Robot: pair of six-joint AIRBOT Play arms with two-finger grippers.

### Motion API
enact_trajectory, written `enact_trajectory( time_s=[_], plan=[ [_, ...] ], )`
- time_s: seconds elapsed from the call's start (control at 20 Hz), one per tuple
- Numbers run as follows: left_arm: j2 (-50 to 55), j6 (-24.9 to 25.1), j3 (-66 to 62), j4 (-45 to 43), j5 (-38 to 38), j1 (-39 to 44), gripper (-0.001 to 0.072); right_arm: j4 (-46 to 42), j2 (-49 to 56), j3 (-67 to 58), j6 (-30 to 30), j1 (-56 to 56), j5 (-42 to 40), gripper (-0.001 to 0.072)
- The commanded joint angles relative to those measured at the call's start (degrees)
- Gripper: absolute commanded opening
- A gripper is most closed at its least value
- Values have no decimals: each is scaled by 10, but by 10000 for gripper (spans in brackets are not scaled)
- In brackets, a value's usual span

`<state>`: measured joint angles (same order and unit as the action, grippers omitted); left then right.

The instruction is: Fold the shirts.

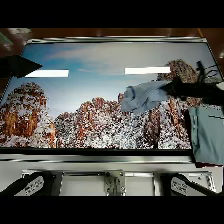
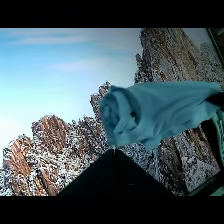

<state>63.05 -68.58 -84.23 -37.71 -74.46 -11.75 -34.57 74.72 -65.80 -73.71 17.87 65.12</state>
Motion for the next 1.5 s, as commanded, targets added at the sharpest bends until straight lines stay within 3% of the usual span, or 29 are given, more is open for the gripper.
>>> enact_trajectory(
  time_s=[0.0,0.25,0.55,0.7,0.9,0.95,1.0,1.05,1.1,1.25,1.35,1.45],
  plan=[
    [1,0,0,0,0,0,36,-54,-77,-80,-90,159,61,63],
    [1,0,0,0,0,0,37,-90,-86,-90,-129,351,212,64],
    [1,0,0,0,0,0,37,-368,-83,-90,-101,409,378,64],
    [1,0,0,0,0,0,36,-459,-88,-83,-118,418,376,64],
    [1,0,0,0,0,0,37,-518,-102,23,-127,418,322,64],
    [1,0,0,0,0,0,37,-525,-107,54,-129,418,295,83],
    [1,0,0,0,1,0,36,-531,-110,80,-129,418,271,210],
    [1,-1,0,0,3,0,36,-540,-110,100,-126,418,256,518],
    [1,-1,0,0,8,0,36,-554,-110,106,-112,418,250,624],
    [1,-1,0,-13,13,6,35,-619,-110,46,-112,418,261,623],
    [2,-42,0,-107,13,36,34,-596,-110,-52,-112,415,228,621],
    [14,-108,0,-251,1,94,34,-521,-112,-140,-111,391,164,538]
  ],
)
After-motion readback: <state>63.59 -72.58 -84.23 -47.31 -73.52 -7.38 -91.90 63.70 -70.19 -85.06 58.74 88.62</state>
